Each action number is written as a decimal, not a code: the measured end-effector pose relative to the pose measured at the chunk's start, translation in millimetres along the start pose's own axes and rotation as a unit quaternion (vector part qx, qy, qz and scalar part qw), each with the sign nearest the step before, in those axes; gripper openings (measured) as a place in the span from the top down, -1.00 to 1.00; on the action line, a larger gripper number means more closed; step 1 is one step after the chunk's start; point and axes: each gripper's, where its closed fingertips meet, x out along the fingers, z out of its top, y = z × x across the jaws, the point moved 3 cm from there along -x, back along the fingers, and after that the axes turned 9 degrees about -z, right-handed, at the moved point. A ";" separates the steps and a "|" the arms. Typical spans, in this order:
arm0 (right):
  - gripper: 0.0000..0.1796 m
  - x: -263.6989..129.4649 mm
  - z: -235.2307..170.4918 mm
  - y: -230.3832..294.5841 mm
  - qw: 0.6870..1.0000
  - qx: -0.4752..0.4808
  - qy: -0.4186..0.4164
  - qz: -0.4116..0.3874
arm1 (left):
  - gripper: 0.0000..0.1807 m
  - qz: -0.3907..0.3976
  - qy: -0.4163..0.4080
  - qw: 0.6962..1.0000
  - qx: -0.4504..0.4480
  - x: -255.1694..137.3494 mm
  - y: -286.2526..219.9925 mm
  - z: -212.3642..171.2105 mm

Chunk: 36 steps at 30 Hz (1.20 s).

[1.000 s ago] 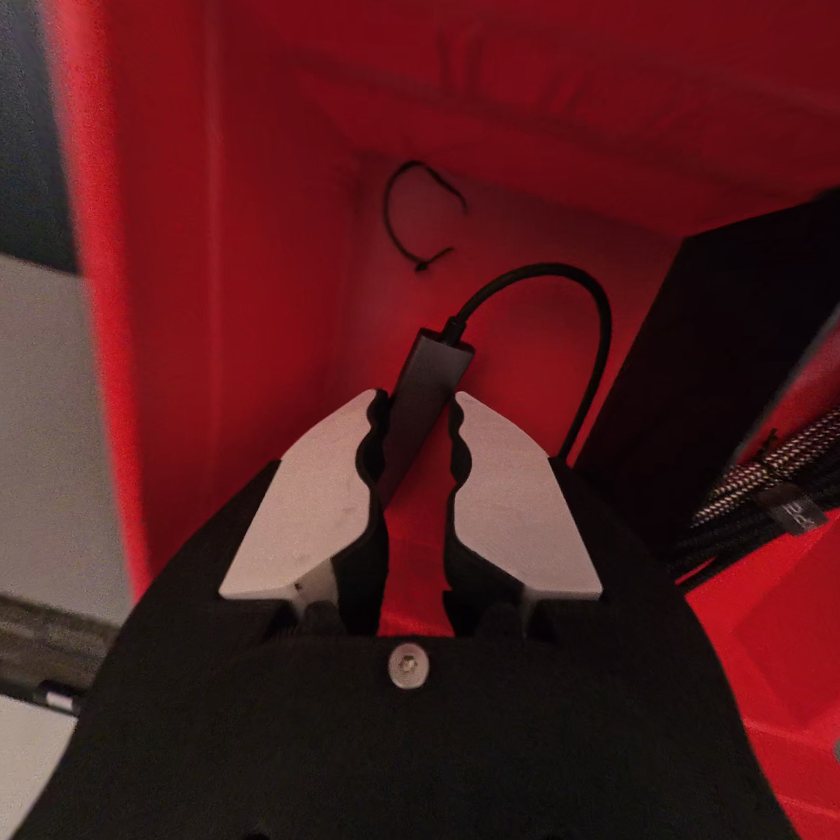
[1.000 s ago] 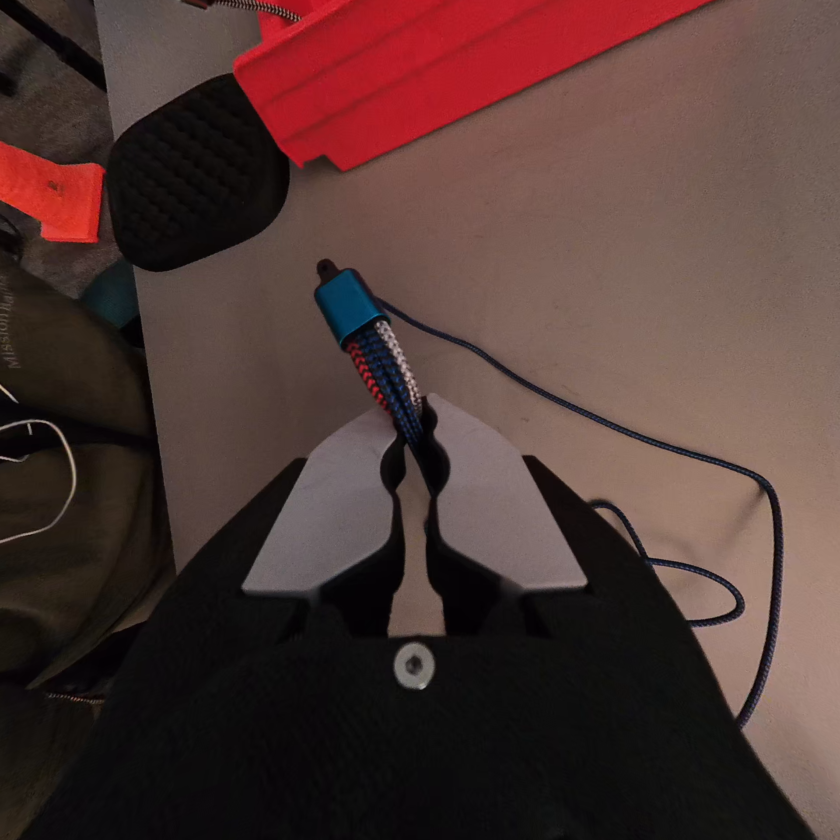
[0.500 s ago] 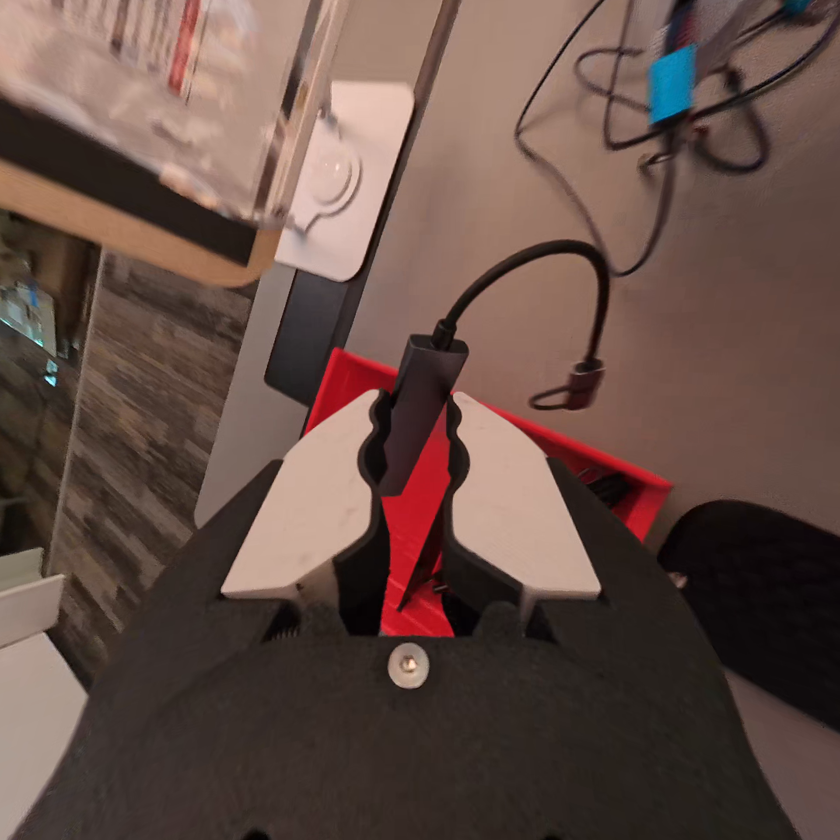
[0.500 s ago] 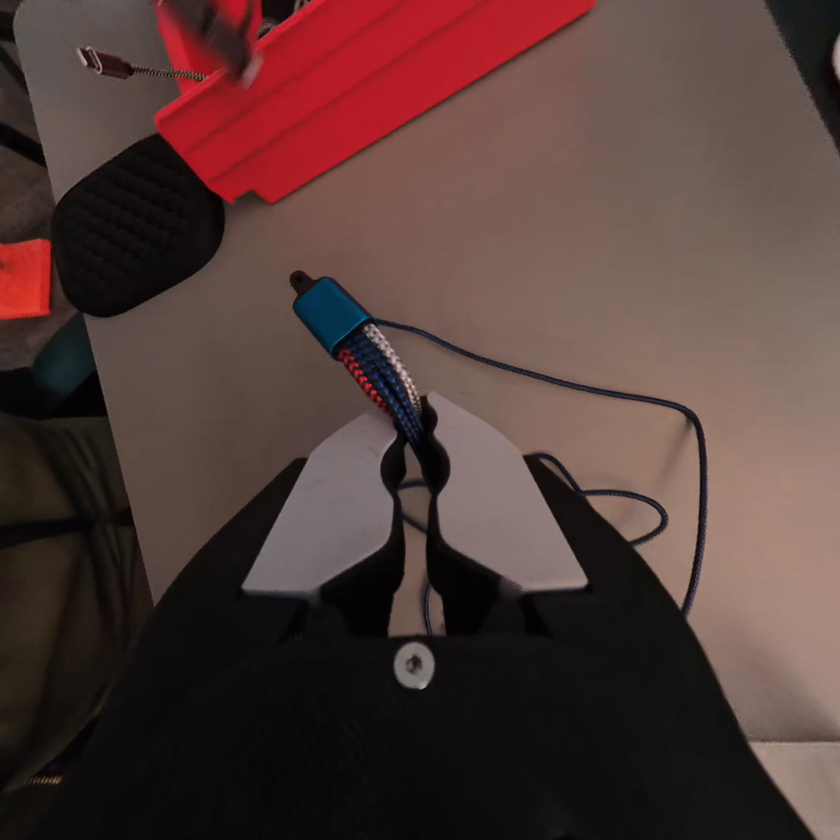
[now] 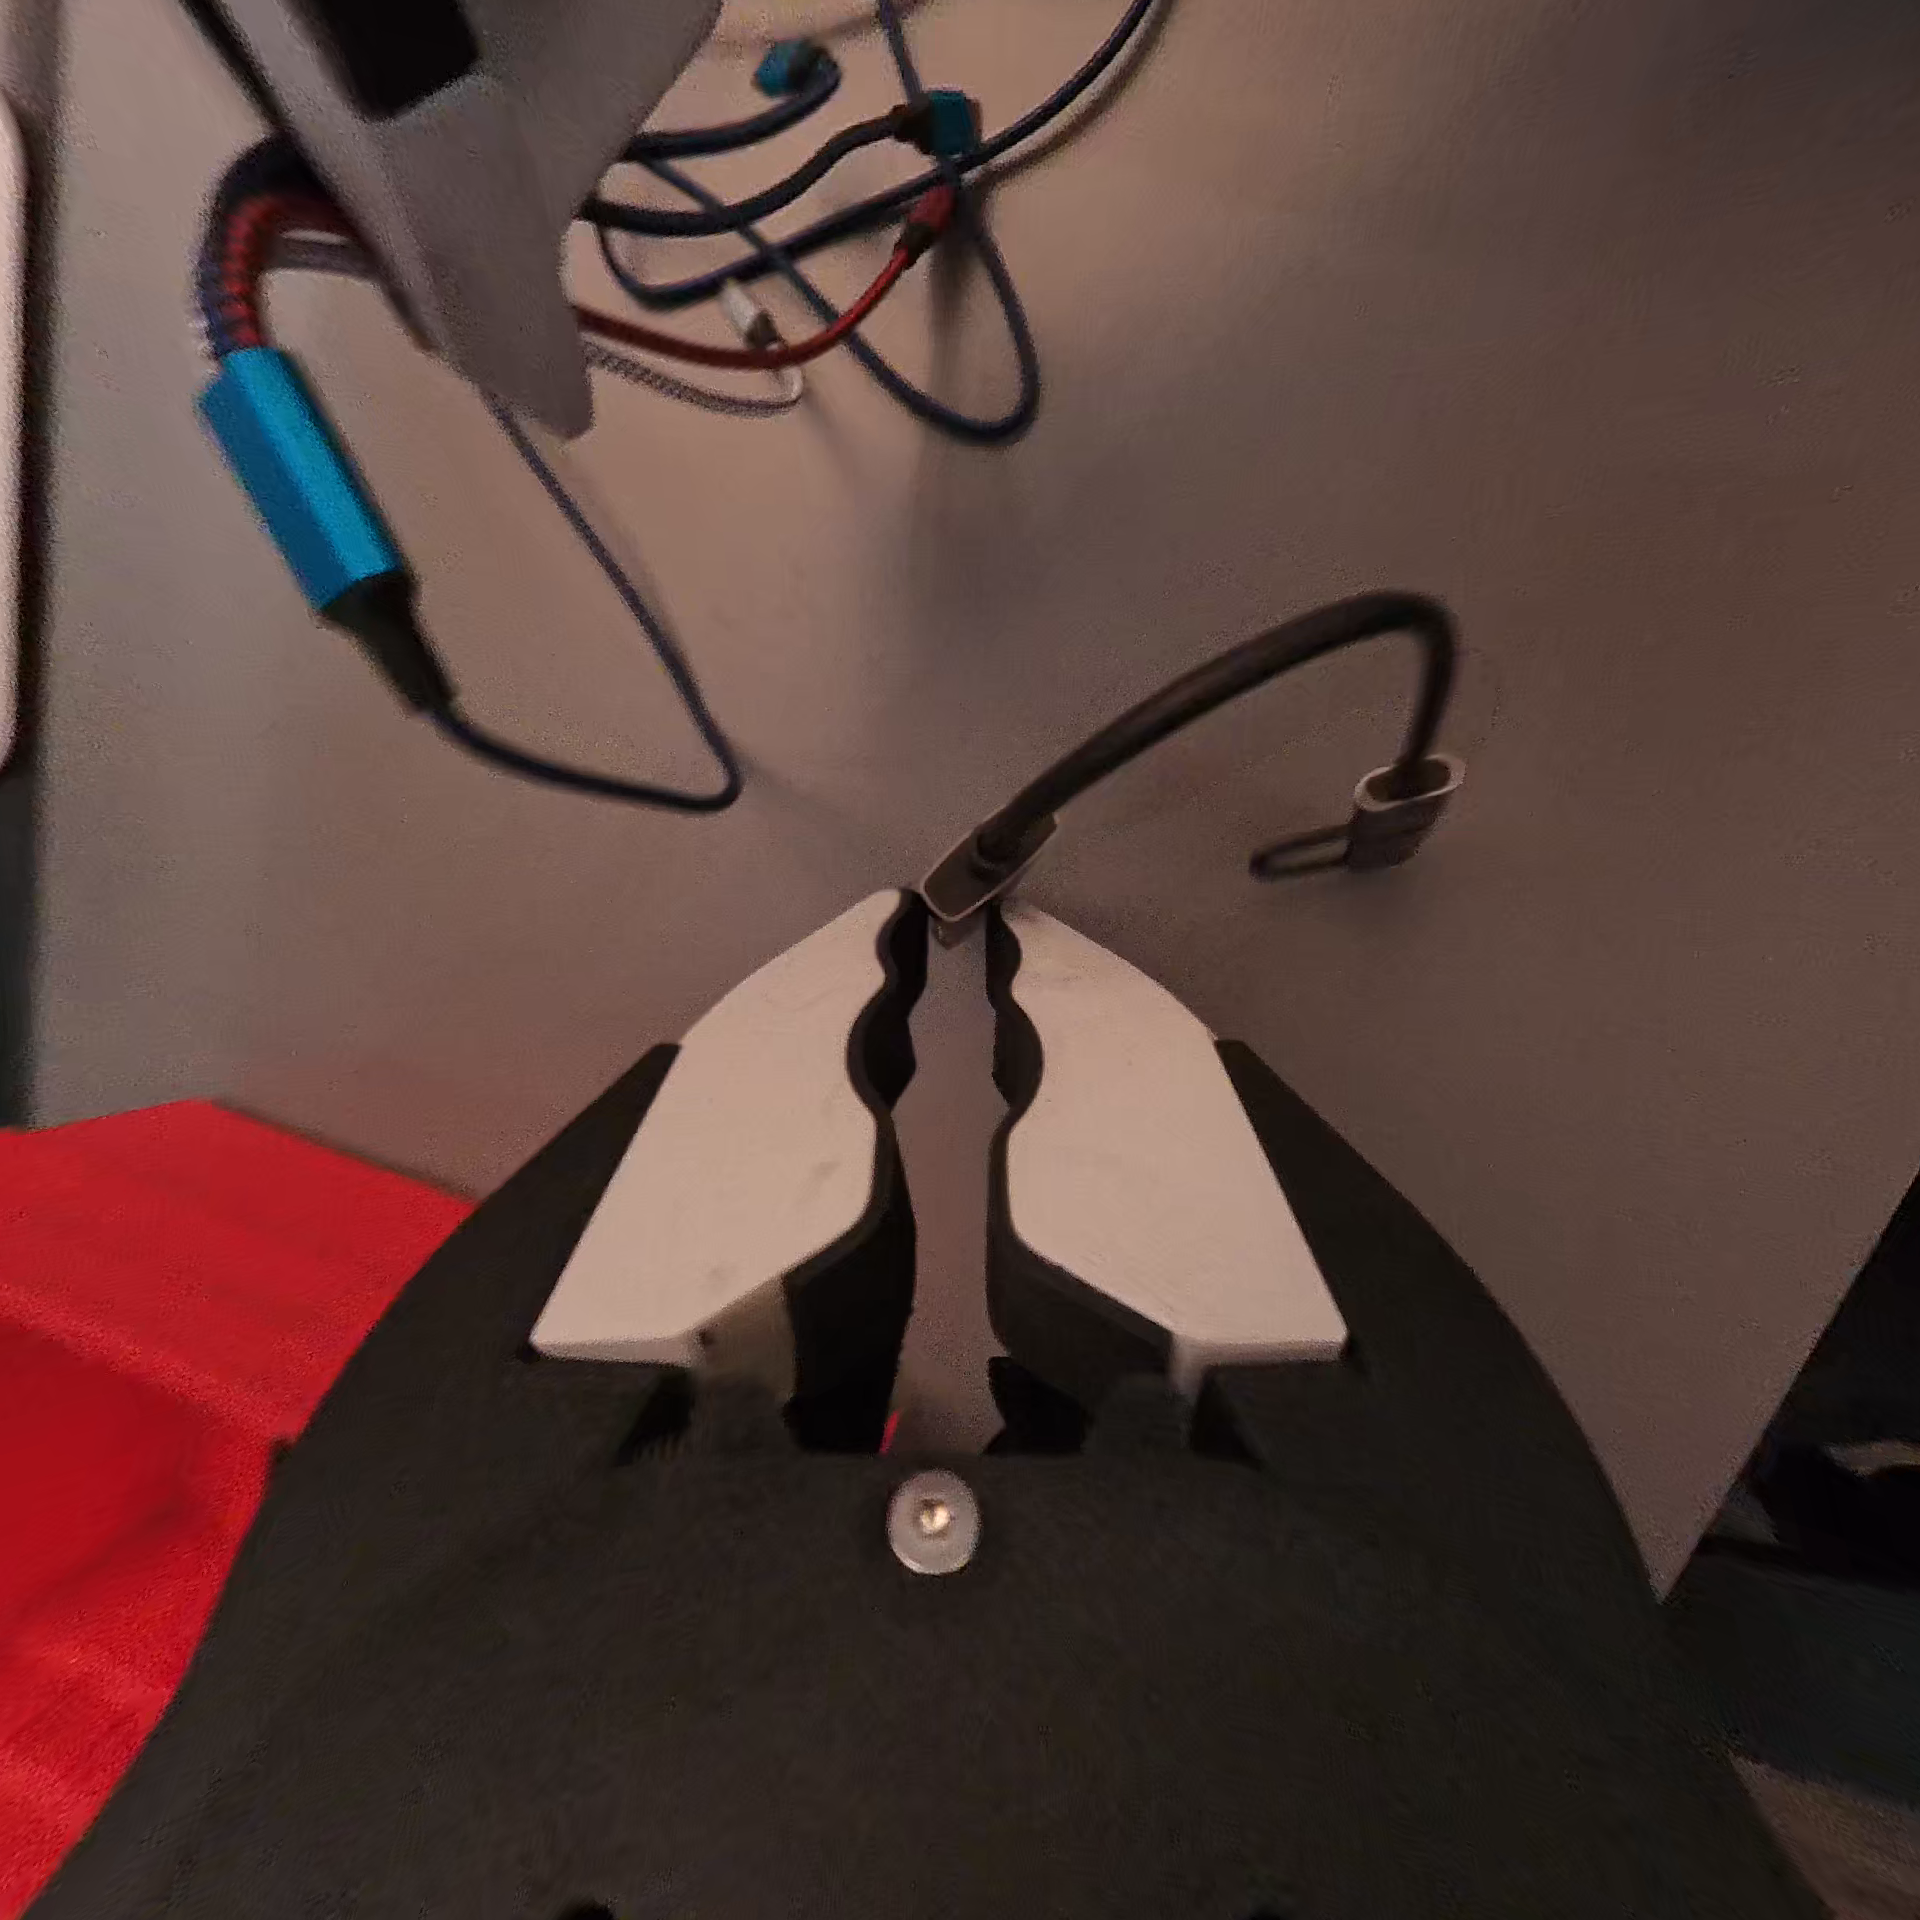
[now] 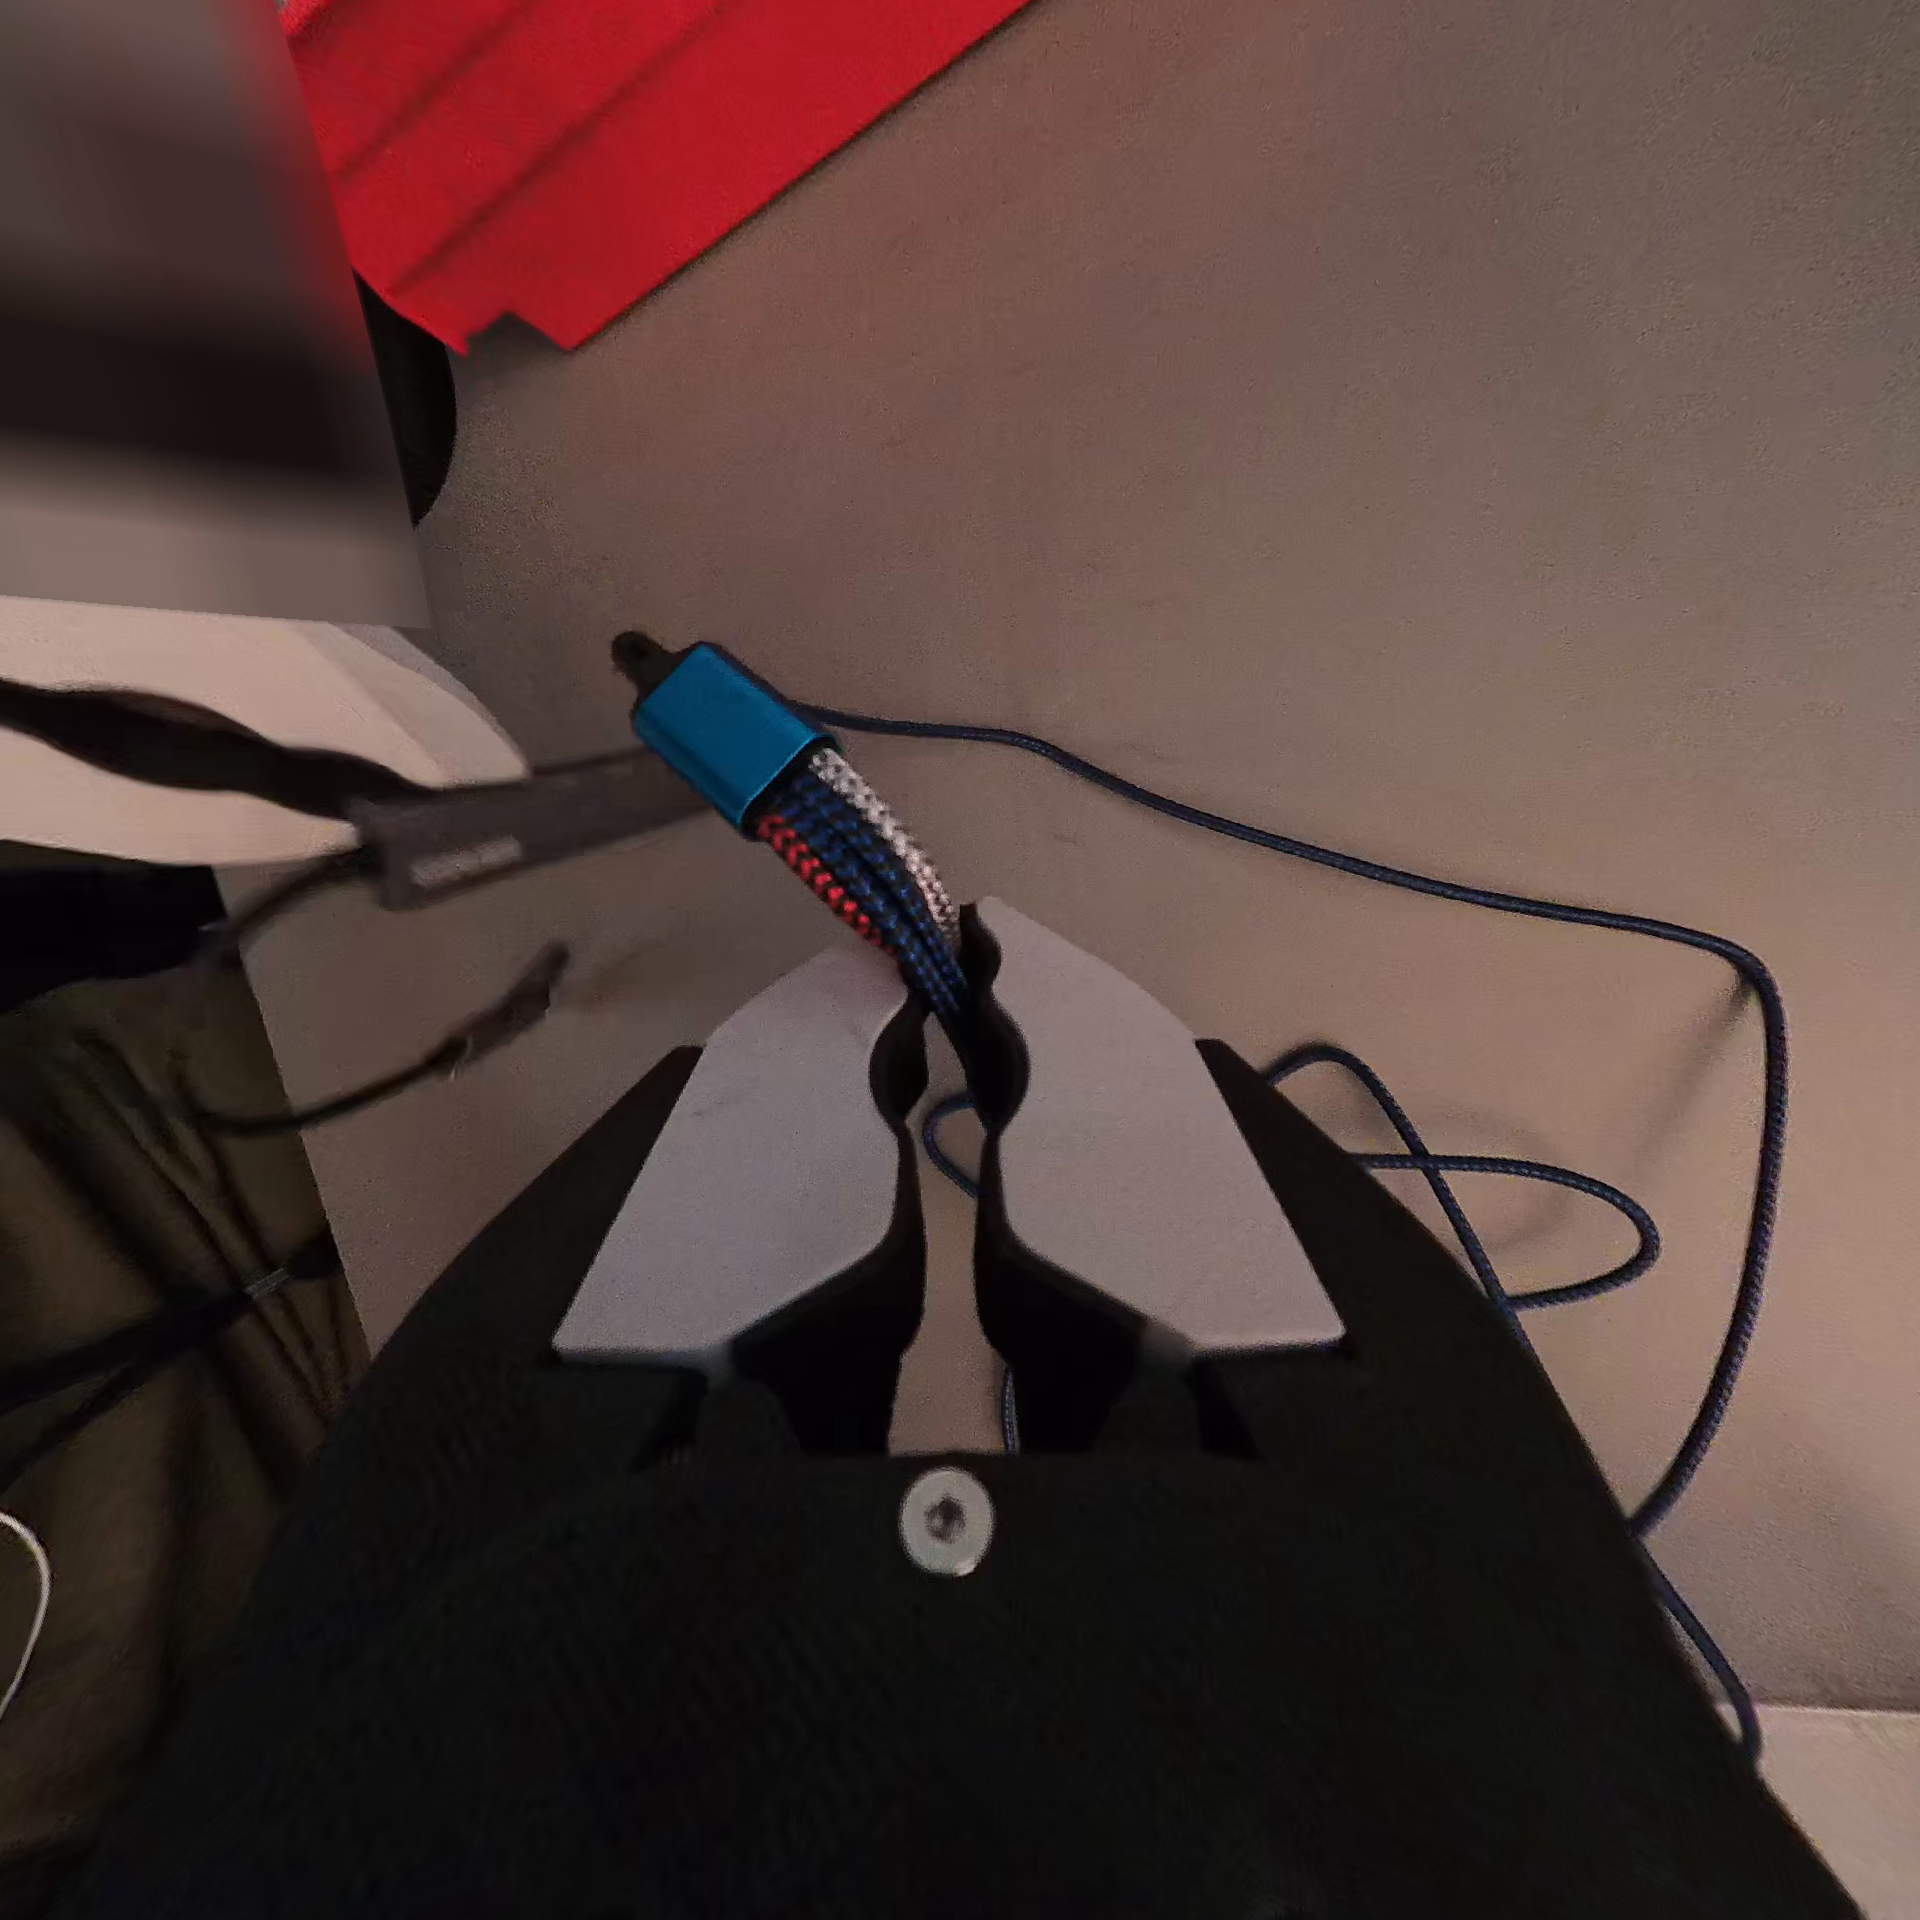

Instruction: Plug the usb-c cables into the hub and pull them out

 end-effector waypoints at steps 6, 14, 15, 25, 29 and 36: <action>0.96 8.4 0.3 -0.1 1.000 0.010 0.004 0.010 | 1.00 -0.063 -0.051 0.995 -0.049 39.7 -4.0 15.8; 0.96 -1.8 -2.4 -3.2 1.000 0.010 -0.002 -0.001 | 1.00 -0.057 -0.054 0.996 -0.041 73.0 -18.9 9.0; 0.96 -3.0 -2.6 -4.1 1.000 0.011 -0.003 -0.002 | 0.95 -0.057 -0.066 0.995 -0.052 70.6 -18.3 7.4; 0.96 -2.4 -3.9 -2.1 1.000 0.006 0.003 -0.003 | 0.73 -0.070 -0.066 0.989 -0.114 79.5 -8.1 -16.3; 0.95 -2.6 -6.6 -1.5 1.000 0.007 0.008 -0.001 | 0.73 0.026 -0.039 0.995 -0.085 70.5 6.2 -22.6; 0.63 -26.9 -9.8 12.6 0.999 0.018 0.025 0.019 | 0.74 0.254 -0.056 0.965 0.003 14.4 14.8 -26.3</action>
